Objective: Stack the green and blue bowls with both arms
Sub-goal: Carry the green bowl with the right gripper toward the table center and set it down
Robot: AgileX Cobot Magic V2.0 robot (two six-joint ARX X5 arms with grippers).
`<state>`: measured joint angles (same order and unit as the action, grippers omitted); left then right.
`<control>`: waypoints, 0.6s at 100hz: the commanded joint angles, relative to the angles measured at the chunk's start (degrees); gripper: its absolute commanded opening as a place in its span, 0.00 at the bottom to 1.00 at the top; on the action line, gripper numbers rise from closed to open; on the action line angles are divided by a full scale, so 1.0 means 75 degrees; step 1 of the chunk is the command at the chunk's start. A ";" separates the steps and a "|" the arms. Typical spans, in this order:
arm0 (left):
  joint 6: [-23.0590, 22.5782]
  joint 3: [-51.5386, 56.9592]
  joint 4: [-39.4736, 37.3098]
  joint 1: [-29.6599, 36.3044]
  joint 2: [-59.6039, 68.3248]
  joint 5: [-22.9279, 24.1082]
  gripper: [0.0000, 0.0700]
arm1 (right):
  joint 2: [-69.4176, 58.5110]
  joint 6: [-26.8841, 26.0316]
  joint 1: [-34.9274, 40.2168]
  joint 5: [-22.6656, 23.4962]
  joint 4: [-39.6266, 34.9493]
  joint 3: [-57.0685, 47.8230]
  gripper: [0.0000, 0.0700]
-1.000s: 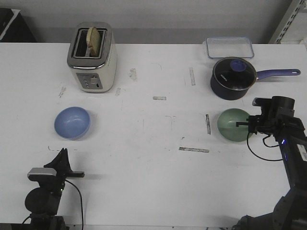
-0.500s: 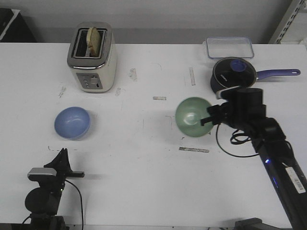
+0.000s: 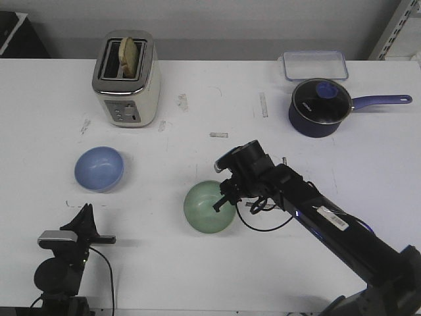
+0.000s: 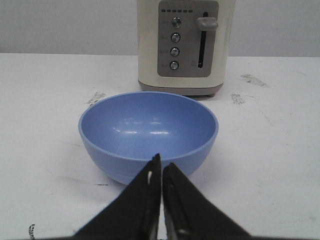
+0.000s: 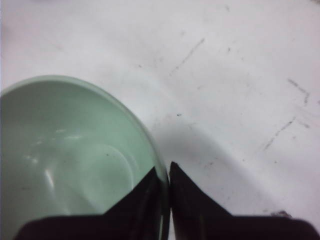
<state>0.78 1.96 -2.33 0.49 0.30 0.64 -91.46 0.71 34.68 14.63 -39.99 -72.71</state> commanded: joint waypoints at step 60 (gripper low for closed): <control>0.0009 -0.0157 -0.0090 -0.0009 -0.0015 -0.0012 0.00 | -0.1105 0.0440 0.0082 0.0047 0.0044 -0.0117 0.84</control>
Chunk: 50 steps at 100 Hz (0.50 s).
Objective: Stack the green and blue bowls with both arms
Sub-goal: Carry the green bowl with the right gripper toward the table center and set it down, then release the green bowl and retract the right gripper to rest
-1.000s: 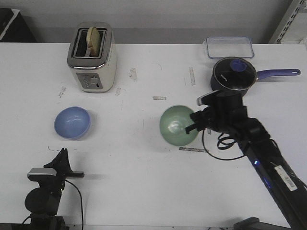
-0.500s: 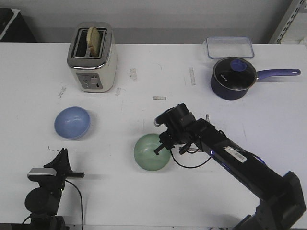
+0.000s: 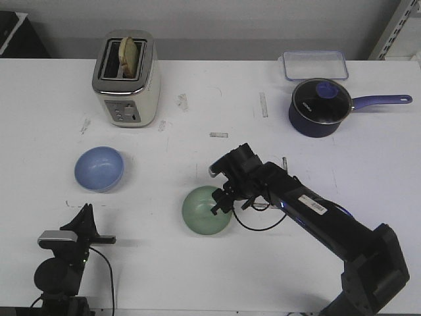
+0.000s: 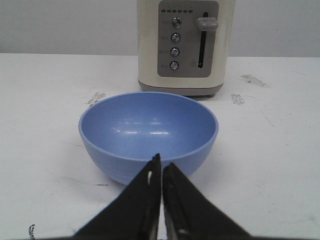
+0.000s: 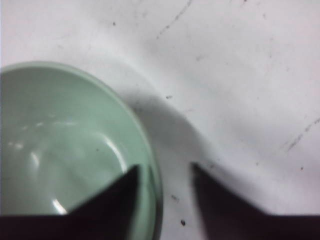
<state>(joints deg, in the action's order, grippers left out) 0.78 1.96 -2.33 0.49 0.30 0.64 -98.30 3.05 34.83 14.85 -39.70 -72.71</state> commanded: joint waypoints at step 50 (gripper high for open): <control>0.0009 -0.0157 -0.0090 -0.0009 -0.0015 -0.0015 0.00 | 0.1311 0.0189 -0.0650 -0.0058 -0.0198 -0.1306 0.10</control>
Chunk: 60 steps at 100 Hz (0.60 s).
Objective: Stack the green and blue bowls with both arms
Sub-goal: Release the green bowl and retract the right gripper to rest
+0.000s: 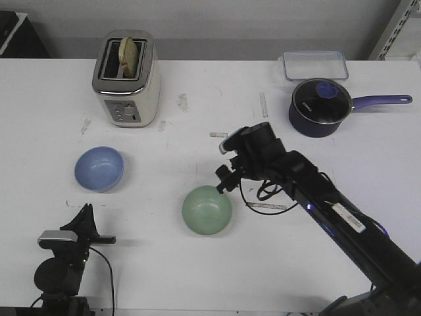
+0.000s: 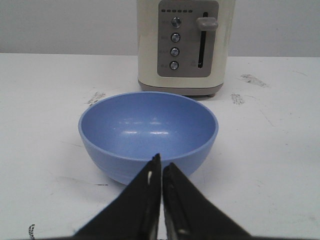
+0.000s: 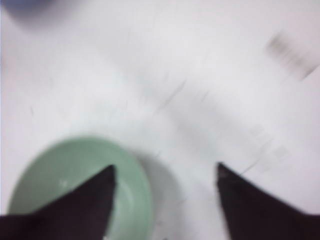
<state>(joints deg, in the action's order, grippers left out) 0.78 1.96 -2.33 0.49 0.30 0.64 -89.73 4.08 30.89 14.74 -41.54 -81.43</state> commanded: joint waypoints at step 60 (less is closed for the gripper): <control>0.0015 -0.0157 -0.0067 -0.0009 -0.0015 -0.0012 0.00 | 0.4048 -0.0102 -0.3273 -0.1545 0.1247 0.2967 0.00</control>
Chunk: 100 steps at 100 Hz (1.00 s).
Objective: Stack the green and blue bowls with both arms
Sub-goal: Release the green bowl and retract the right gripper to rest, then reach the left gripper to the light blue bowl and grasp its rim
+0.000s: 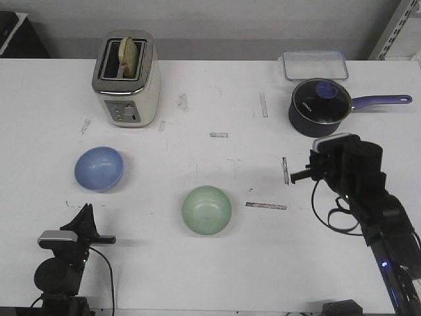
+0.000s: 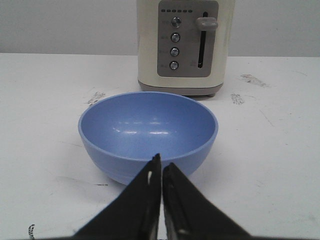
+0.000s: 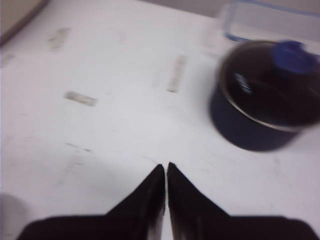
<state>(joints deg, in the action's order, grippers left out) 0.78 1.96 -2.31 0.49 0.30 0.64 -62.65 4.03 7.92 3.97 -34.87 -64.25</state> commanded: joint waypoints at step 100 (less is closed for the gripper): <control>-0.0391 0.4692 0.1186 -0.0015 0.2675 0.0201 0.04 | 0.4322 -0.0117 -0.0801 -0.0329 0.2256 0.4980 0.00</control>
<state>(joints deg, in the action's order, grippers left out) 0.16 30.30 4.03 0.49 15.35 1.80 -29.65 3.99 1.83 1.45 -18.52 -26.74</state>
